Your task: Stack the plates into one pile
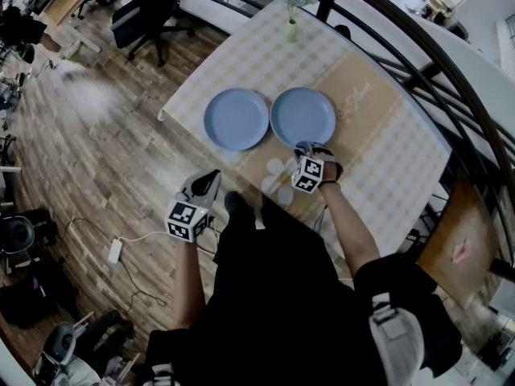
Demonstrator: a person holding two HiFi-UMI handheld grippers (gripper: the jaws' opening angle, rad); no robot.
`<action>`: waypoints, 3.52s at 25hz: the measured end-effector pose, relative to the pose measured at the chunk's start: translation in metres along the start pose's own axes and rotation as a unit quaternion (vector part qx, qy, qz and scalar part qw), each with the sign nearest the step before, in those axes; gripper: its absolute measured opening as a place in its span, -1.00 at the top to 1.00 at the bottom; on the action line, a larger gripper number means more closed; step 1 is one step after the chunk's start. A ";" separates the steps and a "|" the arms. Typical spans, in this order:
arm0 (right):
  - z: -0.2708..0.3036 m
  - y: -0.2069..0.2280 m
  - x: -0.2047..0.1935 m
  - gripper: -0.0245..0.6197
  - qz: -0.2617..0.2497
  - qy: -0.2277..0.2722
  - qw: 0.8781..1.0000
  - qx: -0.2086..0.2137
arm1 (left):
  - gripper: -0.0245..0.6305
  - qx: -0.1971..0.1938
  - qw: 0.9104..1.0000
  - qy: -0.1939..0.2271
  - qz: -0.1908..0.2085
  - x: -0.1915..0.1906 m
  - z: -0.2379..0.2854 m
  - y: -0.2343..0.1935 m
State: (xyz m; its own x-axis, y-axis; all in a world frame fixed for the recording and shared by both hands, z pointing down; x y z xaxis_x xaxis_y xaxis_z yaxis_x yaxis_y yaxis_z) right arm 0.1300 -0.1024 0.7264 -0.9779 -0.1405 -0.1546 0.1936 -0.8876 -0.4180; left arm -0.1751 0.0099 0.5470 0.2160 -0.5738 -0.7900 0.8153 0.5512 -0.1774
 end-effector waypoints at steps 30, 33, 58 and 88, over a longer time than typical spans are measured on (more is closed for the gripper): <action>-0.002 -0.020 0.110 0.75 0.021 -0.015 1.000 0.001 | 0.93 -0.023 0.999 0.027 0.008 -0.006 -0.050 -0.105; -0.001 -0.023 0.123 0.75 0.030 -0.013 0.999 -0.002 | 0.93 -0.021 0.999 0.029 0.010 -0.010 -0.057 -0.119; 0.024 -0.044 0.181 0.74 0.026 -0.026 0.999 0.019 | 0.93 -0.026 1.000 0.017 0.003 -0.036 -0.087 -0.160; 0.047 -0.052 0.214 0.77 -0.022 -0.034 0.999 0.025 | 0.93 -0.012 1.000 0.008 -0.009 -0.063 -0.113 -0.193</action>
State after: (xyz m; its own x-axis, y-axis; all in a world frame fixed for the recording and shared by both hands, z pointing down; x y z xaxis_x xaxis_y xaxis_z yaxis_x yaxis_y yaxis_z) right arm -0.0934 -0.1065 0.7570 -0.9889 -0.1284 -0.0750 0.1473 -0.9143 -0.3773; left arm -0.4072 0.0082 0.5651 0.1916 -0.5744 -0.7958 0.8058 0.5550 -0.2065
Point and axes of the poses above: the fingertips, and each gripper's own axes: z forward along the fingers, y to its right, x out of its top, the point moved 9 cm from there along -z, backward along the fingers, and after that the axes turned 10 degrees about -y, right-handed, at the moved point
